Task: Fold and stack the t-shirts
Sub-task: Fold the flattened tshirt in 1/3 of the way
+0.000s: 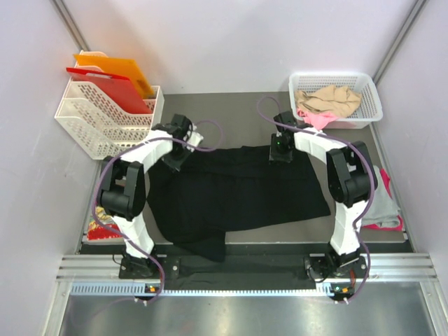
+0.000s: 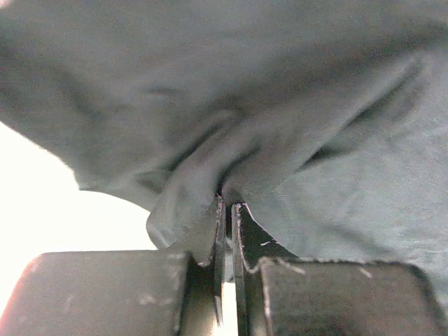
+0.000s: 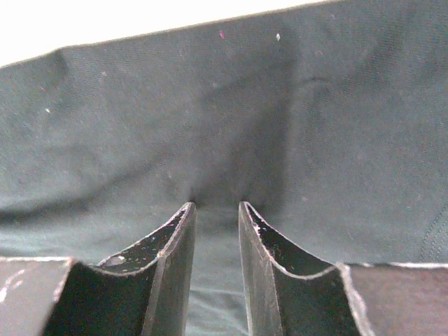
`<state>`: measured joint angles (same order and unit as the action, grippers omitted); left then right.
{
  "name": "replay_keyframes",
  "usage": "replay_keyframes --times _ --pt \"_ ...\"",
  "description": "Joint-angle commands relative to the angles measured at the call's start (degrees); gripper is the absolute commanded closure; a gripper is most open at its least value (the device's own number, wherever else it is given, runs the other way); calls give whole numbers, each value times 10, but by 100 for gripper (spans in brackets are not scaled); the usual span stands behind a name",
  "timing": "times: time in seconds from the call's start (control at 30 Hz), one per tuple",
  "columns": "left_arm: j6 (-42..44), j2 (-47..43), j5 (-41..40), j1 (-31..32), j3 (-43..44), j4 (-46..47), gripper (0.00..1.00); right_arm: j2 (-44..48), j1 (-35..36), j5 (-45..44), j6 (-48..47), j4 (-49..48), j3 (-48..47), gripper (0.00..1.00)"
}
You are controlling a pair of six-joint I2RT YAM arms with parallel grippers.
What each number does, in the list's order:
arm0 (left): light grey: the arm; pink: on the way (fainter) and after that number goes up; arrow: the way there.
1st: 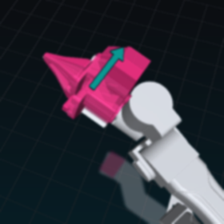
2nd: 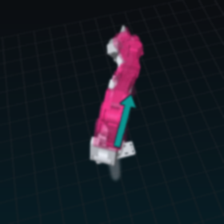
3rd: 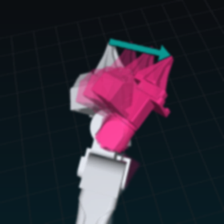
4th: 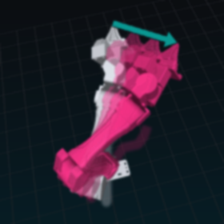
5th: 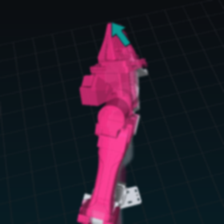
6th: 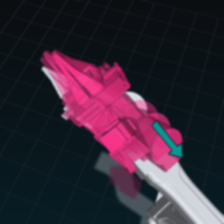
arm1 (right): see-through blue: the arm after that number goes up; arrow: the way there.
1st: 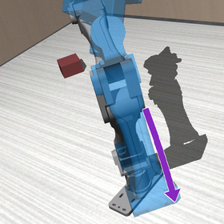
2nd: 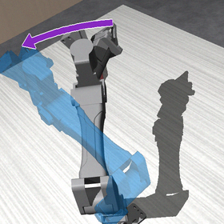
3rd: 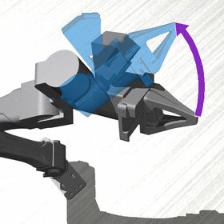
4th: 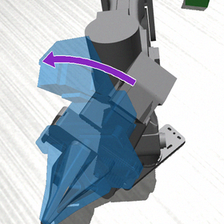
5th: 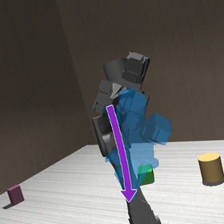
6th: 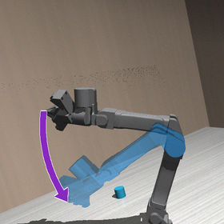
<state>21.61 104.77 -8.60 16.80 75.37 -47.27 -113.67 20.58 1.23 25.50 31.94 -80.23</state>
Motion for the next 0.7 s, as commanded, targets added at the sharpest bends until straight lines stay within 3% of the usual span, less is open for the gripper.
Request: replay_keyframes --times 0.0,0.13,0.3,0.5,0.67 --pt "32 -1 48 -67 94 -48 97 33 -7 2 -12 10 13 68" --pt "54 28 82 -103 135 -92 90 35 -9 3 -12 8 21 69" --pt "45 44 83 -104 132 -75 56 37 -8 6 -12 3 31 69" --pt "19 90 51 -103 166 -37 50 45 -9 10 -11 -3 47 69" --pt "1 58 20 -92 179 -21 44 49 -8 11 -10 -7 58 70"
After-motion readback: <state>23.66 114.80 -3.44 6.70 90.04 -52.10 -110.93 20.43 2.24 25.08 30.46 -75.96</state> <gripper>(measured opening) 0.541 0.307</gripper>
